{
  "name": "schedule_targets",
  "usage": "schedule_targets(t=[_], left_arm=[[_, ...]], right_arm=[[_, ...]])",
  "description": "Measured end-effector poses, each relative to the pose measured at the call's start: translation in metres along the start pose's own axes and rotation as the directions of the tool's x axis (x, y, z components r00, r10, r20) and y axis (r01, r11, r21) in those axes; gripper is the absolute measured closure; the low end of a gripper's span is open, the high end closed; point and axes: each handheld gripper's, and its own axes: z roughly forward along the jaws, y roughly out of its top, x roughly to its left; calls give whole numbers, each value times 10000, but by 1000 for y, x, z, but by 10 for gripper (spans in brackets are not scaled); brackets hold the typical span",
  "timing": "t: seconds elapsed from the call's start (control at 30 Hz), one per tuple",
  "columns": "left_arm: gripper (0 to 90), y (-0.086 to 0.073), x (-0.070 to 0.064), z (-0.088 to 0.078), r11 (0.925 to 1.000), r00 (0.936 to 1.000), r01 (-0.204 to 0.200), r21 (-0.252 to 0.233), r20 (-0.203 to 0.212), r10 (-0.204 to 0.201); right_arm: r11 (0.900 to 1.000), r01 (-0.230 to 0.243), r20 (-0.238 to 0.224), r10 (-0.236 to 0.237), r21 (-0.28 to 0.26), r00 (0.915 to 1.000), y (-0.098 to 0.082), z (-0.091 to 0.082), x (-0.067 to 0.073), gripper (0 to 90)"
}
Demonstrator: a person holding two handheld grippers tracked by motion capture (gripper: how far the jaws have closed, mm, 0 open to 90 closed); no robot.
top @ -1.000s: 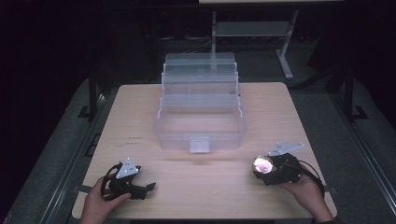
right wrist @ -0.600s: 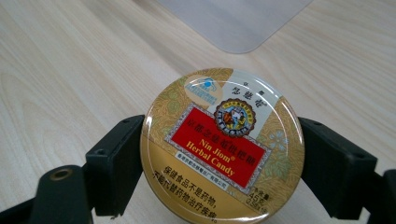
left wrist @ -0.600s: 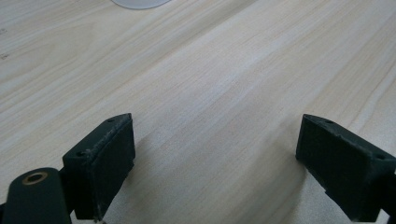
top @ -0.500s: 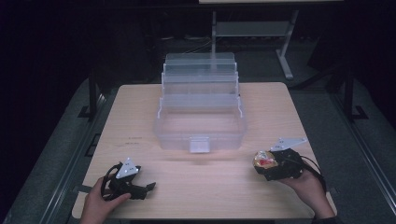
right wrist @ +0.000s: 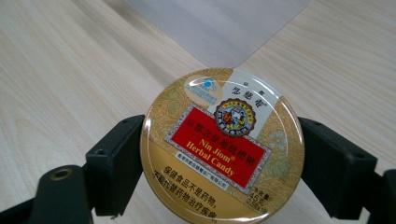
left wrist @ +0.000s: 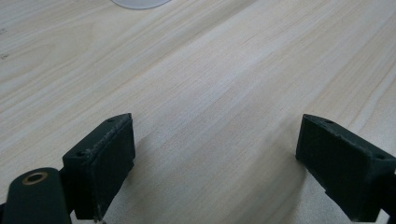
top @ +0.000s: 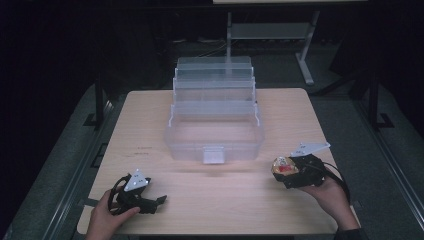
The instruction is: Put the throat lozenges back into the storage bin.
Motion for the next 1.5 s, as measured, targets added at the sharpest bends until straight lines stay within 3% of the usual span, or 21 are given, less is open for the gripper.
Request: schedule_targets(t=[1.5], left_arm=[[109, 0, 0, 0, 10000, 10000, -23, 1, -7, 23]], right_arm=[[9983, 261, 258, -248, -518, 9994, 42, -6, -12, 195]])
